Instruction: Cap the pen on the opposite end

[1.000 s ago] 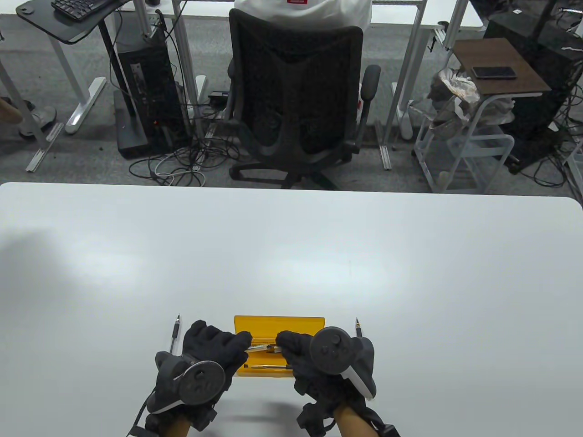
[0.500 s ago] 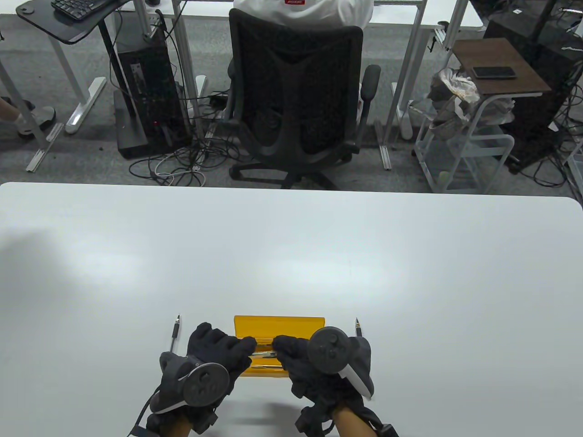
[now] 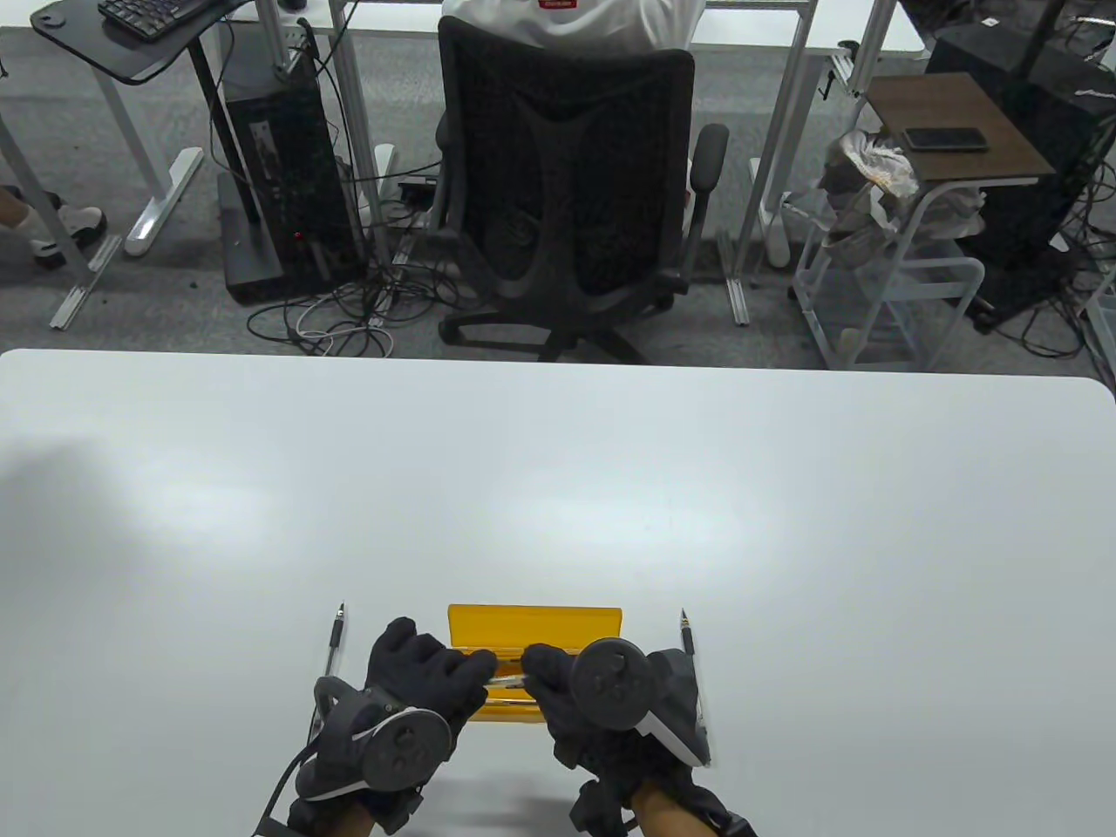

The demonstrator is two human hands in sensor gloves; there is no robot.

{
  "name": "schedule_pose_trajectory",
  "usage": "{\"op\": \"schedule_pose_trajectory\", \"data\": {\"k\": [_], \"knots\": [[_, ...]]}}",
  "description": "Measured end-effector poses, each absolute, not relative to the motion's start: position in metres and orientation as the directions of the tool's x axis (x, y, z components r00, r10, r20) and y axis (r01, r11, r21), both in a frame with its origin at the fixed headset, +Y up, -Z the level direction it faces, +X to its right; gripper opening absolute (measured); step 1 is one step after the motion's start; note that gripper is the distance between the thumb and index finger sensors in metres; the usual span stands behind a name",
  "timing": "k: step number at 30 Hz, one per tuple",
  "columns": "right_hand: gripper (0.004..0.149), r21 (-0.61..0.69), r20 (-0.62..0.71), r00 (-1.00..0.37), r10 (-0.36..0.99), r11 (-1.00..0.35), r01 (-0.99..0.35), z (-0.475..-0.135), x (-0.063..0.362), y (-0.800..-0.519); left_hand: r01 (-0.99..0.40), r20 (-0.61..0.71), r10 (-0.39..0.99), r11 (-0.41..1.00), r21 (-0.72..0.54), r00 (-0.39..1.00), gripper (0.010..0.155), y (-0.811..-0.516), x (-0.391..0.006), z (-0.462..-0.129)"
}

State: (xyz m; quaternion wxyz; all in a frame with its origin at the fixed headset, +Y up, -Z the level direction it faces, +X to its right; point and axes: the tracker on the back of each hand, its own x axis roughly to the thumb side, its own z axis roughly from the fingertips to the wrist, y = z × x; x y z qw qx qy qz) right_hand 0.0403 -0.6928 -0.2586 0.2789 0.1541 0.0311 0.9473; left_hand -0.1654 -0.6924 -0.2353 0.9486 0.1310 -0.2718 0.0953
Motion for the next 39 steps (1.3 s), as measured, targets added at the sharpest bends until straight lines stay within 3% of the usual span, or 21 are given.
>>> {"op": "schedule_pose_trajectory", "data": {"k": [8, 14, 18, 20, 22, 24, 26, 28, 30, 39], "knots": [[0.048, 0.206, 0.314, -0.862, 0.399, -0.915, -0.348, -0.254, 0.025, -0.700, -0.136, 0.533, -0.020, 0.958, 0.252, 0.846, 0.047, -0.696, -0.164, -0.234], [0.048, 0.243, 0.267, -0.855, 0.445, -0.890, -0.387, -0.257, 0.030, -0.705, -0.188, 0.526, 0.042, 0.956, 0.227, 0.850, 0.051, -0.697, -0.164, -0.236], [0.048, 0.188, 0.201, -0.905, 0.376, -0.921, -0.341, -0.260, 0.037, -0.704, -0.213, 0.488, 0.055, 0.938, 0.273, 0.871, 0.073, -0.690, -0.169, -0.235], [0.048, 0.156, 0.166, -0.899, 0.405, -0.911, -0.382, -0.261, 0.043, -0.702, -0.315, 0.414, 0.191, 0.914, 0.256, 0.890, 0.071, -0.689, -0.177, -0.236], [0.048, 0.136, 0.151, -0.860, 0.487, -0.872, -0.470, -0.261, 0.049, -0.699, -0.545, 0.287, 0.494, 0.828, 0.133, 0.821, 0.060, -0.695, -0.190, -0.241], [0.048, 0.145, 0.182, -0.802, 0.569, -0.822, -0.551, -0.261, 0.050, -0.698, -0.783, 0.179, 0.769, 0.623, 0.005, 0.613, 0.053, -0.710, -0.200, -0.246], [0.048, 0.169, 0.205, -0.759, 0.618, -0.786, -0.595, -0.261, 0.049, -0.698, -0.901, 0.088, 0.901, 0.430, -0.056, 0.425, 0.052, -0.721, -0.205, -0.249], [0.048, 0.199, 0.231, -0.718, 0.657, -0.754, -0.626, -0.260, 0.046, -0.698, -0.958, 0.045, 0.962, 0.272, -0.091, 0.269, 0.054, -0.727, -0.208, -0.251], [0.048, 0.225, 0.238, -0.687, 0.687, -0.727, -0.649, -0.259, 0.043, -0.698, -0.964, 0.062, 0.972, 0.234, -0.125, 0.228, 0.055, -0.727, -0.209, -0.252], [0.048, 0.320, 0.255, -0.663, 0.704, -0.708, -0.629, -0.256, 0.029, -0.704, -0.936, 0.222, 0.933, 0.320, -0.146, 0.284, 0.051, -0.714, -0.200, -0.247]]}}
